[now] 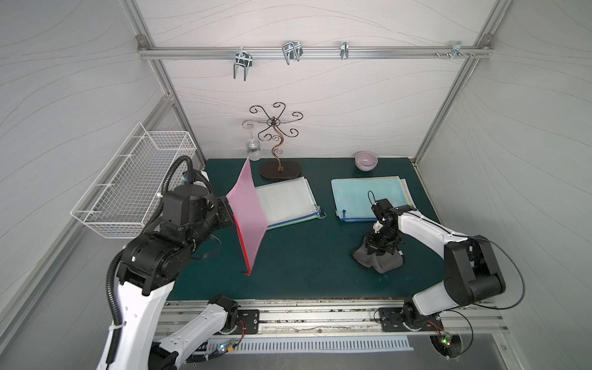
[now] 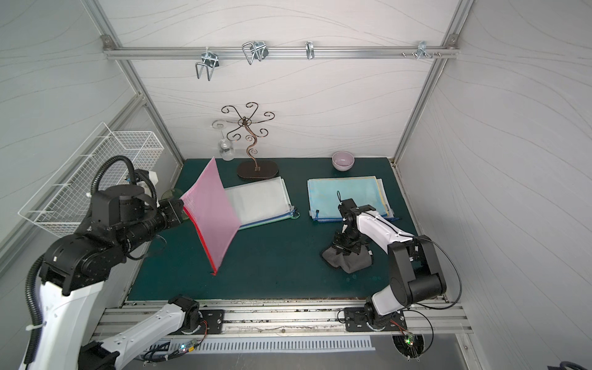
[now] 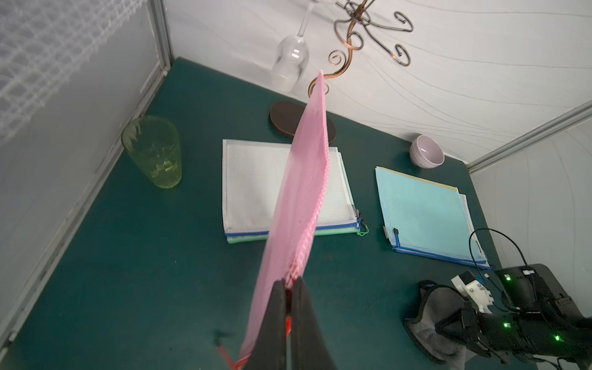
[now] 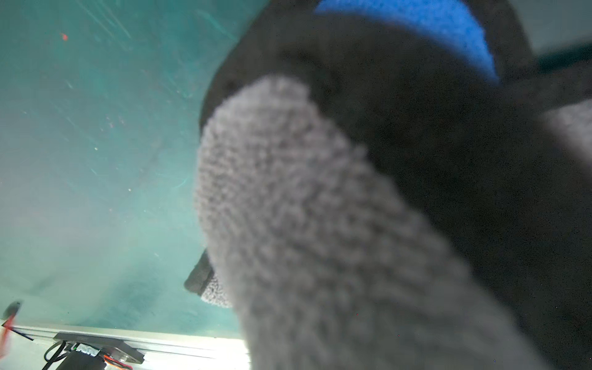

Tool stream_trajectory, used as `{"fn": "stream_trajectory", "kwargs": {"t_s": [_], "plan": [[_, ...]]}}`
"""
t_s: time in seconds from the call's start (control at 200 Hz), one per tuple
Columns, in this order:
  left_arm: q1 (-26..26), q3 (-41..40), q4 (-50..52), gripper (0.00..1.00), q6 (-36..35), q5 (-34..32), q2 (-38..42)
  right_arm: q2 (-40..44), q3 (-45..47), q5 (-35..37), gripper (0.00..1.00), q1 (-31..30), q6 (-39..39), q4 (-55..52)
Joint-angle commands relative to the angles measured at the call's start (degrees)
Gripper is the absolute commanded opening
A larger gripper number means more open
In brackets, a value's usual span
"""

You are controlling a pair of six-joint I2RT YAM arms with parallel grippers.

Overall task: Wipe the document bag
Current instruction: Adjust the document bag at the center of the board.

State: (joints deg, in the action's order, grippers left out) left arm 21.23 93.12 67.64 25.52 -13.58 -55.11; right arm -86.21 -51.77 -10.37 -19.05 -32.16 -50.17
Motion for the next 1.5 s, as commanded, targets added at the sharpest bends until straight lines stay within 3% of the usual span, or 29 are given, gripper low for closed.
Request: {"fn": "stream_trajectory", "kwargs": {"t_s": [0.0, 0.115, 0.35, 0.49, 0.64, 0.946, 1.061, 1.226, 1.371, 1.496], "plan": [[7.89, 4.93, 3.74, 0.00, -6.31, -4.36, -6.12, -0.22, 0.98, -0.54, 0.00, 0.06, -0.57, 1.36], [17.41, 1.99, -0.14, 0.00, -4.01, -3.76, -12.13, 0.50, 1.91, -0.16, 0.00, 0.82, -0.94, 1.52], [28.00, -22.56, -28.10, 0.00, 6.82, 10.06, -18.40, 5.02, 1.72, 1.57, 0.00, 5.40, -1.06, 0.23], [34.67, -23.95, -35.74, 0.00, 4.97, 15.66, -27.93, 7.45, -0.26, 3.72, 0.00, 6.11, -1.05, -0.82], [37.80, -24.25, -42.89, 0.00, 4.05, 21.35, -35.08, 8.52, -1.99, 4.67, 0.00, 6.12, -0.89, -1.57], [38.36, -22.86, -45.27, 0.00, 4.83, 23.61, -41.12, 10.76, -1.58, 5.01, 0.00, 6.04, -0.49, -2.39], [38.37, -22.81, -44.93, 0.32, 4.72, 22.93, -40.98, 11.64, -2.48, 4.90, 0.00, 5.92, 0.02, -3.10], [38.03, -23.72, -43.13, 0.49, 5.37, 18.91, -37.56, 12.48, -5.87, 5.44, 0.00, 2.64, 1.03, -3.69], [33.07, -29.91, -41.92, 0.44, 12.12, 17.46, -31.21, 9.71, -10.39, 4.14, 0.00, -4.42, 1.32, -3.06], [24.70, -42.84, -42.79, 0.14, 20.66, 19.91, -22.42, 3.35, -15.81, 2.71, 0.00, -11.82, 1.92, -2.22]]}}
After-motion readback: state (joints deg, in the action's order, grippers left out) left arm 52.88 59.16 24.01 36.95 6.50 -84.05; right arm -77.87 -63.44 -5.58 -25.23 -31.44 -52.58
